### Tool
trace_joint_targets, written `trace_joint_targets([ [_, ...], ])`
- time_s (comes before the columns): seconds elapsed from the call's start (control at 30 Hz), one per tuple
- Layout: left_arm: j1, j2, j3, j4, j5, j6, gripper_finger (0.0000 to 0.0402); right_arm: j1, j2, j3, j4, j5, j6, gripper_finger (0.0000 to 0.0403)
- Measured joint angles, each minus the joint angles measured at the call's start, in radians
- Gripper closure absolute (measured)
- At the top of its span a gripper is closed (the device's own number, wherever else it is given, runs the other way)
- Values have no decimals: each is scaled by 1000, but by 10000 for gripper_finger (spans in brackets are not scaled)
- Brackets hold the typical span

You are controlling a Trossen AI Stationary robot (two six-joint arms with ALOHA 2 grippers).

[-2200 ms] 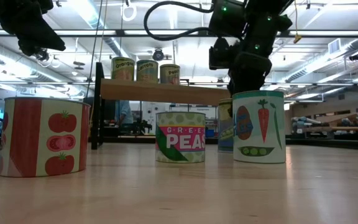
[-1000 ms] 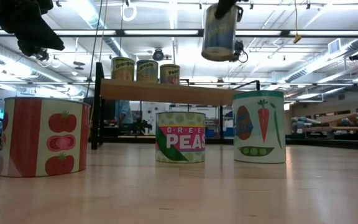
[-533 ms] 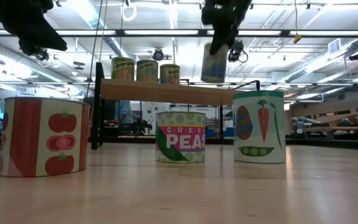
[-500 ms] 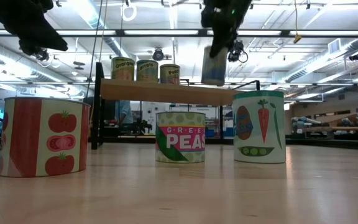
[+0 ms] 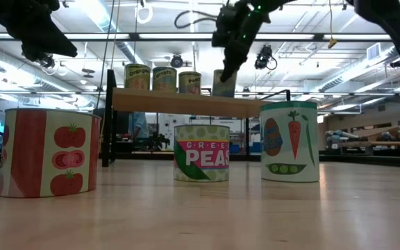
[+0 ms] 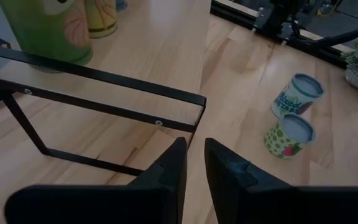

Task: Pick and place cans onto a shelf
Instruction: Put the peas can on the shelf

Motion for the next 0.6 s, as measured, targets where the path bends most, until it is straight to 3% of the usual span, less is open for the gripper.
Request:
trace_joint_targets([
  [0.4,0,0,0,0,0,-26,338,-6,37,8,65,-57,-77,79],
  [0.6,0,0,0,-1,1,-26,338,-6,37,8,45,-64,-26,66],
])
